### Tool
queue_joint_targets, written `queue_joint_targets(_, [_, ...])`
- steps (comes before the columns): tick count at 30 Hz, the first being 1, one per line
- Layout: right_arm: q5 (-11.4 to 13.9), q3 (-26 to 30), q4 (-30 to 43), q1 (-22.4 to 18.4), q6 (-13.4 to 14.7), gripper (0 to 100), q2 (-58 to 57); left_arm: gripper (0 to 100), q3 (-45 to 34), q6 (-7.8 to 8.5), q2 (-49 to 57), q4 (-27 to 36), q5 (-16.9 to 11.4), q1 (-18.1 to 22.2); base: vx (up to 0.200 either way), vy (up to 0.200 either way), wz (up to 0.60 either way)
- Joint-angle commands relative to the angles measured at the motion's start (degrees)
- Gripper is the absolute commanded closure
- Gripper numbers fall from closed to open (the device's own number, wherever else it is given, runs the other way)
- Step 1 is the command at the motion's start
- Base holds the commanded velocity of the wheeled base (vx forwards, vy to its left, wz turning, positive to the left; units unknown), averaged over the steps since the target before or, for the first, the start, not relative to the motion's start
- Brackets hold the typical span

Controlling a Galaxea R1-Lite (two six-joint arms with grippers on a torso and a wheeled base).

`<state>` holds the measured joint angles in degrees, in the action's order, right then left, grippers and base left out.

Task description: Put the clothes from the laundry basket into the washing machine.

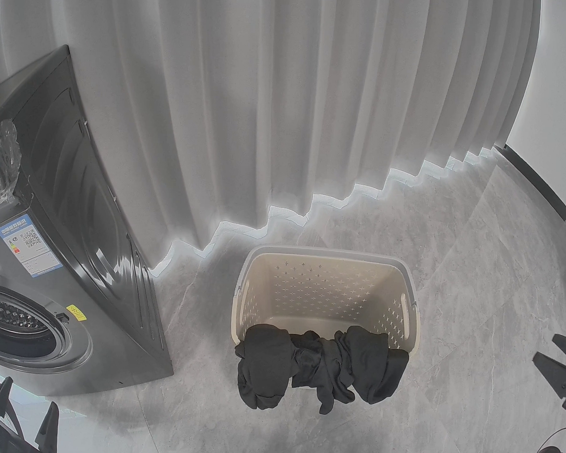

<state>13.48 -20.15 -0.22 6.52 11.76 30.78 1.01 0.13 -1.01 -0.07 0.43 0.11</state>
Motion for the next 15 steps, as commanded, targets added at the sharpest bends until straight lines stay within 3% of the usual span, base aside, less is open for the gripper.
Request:
queue_joint_targets(1, [3.22, -2.09, -8.66, 4.2, 3.79, 0, 26.88, 0, -1.01, -0.05, 0.75, -0.01, 0.01, -0.02, 0.0, 0.0, 0.0])
queue_joint_targets(6, [2.95, -1.29, -18.76, 4.46, 4.23, 0, 39.09, 0, -1.01, -0.05, 0.75, -0.01, 0.01, -0.02, 0.0, 0.0, 0.0])
queue_joint_targets(15, [2.86, -0.77, -26.5, 5.26, 5.81, 0, 48.94, 0, -1.01, -0.05, 0.75, -0.01, 0.01, -0.02, 0.0, 0.0, 0.0])
